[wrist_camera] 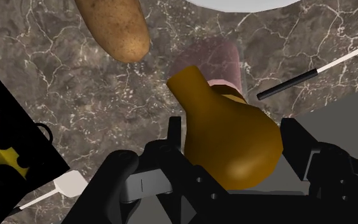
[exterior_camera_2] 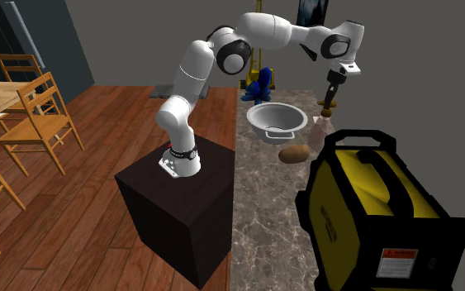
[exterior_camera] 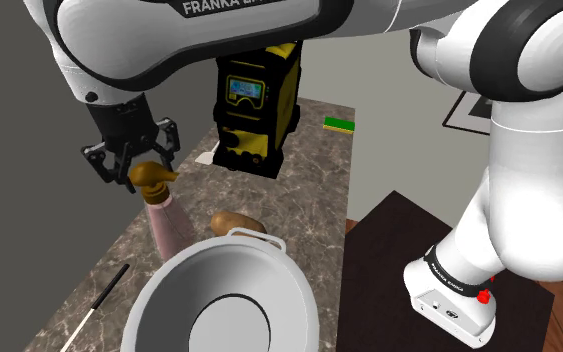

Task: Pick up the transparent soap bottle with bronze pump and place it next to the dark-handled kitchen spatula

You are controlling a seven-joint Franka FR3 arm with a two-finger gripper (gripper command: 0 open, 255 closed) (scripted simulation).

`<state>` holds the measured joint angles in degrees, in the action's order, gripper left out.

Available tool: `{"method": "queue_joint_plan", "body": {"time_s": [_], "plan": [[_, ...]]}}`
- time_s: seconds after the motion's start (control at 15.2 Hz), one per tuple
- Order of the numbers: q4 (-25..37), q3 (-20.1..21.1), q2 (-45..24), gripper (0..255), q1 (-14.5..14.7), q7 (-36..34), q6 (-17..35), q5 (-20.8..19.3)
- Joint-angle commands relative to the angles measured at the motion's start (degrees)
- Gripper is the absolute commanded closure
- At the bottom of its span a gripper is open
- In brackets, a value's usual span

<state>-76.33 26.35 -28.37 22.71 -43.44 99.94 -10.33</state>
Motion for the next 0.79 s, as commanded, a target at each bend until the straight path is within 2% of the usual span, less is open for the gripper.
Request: {"method": "queue_joint_plan", "body": {"time_s": [0.0, 0.2, 0.26, 0.59, 0.73], "plan": [[0.0, 0.0, 0.0, 255, 0.0, 0.0, 0.1, 0.0], [0.0, 0.0, 0.0, 255, 0.0, 0.0, 0.1, 0.0], [0.0, 0.0, 0.0, 0, 0.0, 0.0, 0.1, 0.0], [0.0, 0.0, 0.0, 0, 0.0, 0.0, 0.1, 0.0], [4.4, 0.1, -0.3, 0, 0.6, 0.2, -4.0, 0.0]]}}
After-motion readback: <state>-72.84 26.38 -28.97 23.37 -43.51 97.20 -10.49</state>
